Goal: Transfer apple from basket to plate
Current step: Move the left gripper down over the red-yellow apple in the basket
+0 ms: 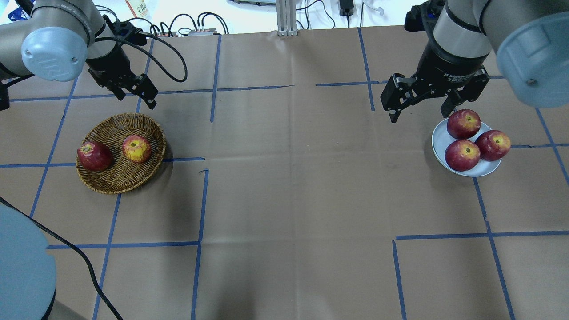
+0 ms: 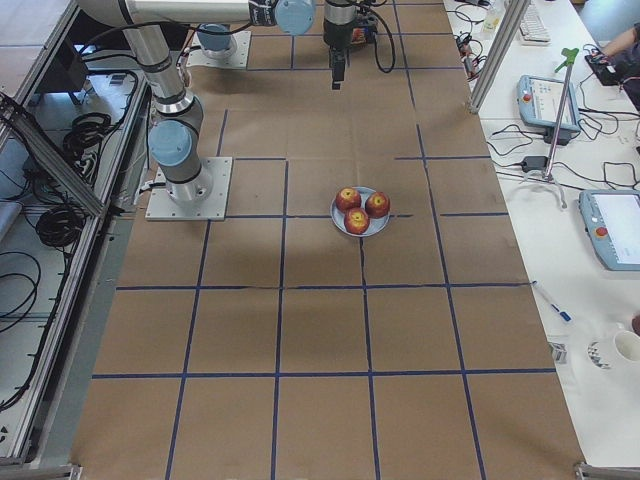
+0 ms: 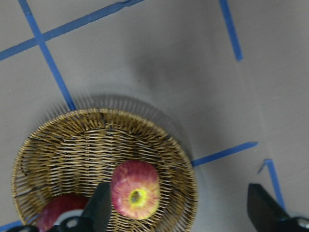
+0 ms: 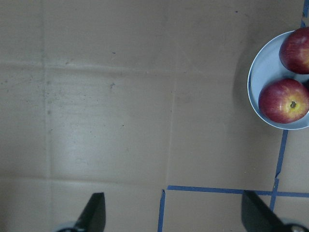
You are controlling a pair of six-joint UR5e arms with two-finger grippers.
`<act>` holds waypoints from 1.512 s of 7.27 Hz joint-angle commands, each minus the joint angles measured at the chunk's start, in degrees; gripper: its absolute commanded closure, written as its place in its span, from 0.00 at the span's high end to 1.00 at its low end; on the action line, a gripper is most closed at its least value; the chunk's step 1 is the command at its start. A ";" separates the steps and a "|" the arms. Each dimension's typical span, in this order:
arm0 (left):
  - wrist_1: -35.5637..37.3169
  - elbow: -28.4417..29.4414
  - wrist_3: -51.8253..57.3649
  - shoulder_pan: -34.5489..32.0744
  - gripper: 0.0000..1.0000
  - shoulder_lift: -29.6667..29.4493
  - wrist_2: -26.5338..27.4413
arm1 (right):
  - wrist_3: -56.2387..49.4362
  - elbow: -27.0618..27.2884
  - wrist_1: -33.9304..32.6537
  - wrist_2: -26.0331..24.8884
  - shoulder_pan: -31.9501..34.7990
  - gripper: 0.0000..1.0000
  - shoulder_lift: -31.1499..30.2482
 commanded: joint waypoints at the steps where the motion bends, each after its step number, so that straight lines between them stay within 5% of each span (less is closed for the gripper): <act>1: 7.21 -4.96 2.36 1.88 0.98 -0.88 -0.02 | 0.00 0.00 0.00 -0.09 0.00 1.00 0.00; 5: 11.39 -12.45 2.54 4.35 0.99 0.51 0.77 | 0.09 0.00 0.00 -0.09 0.00 1.00 0.00; 11: 12.53 -13.26 2.89 4.52 1.00 -1.67 0.07 | 0.44 -0.09 0.09 0.00 0.00 1.00 0.00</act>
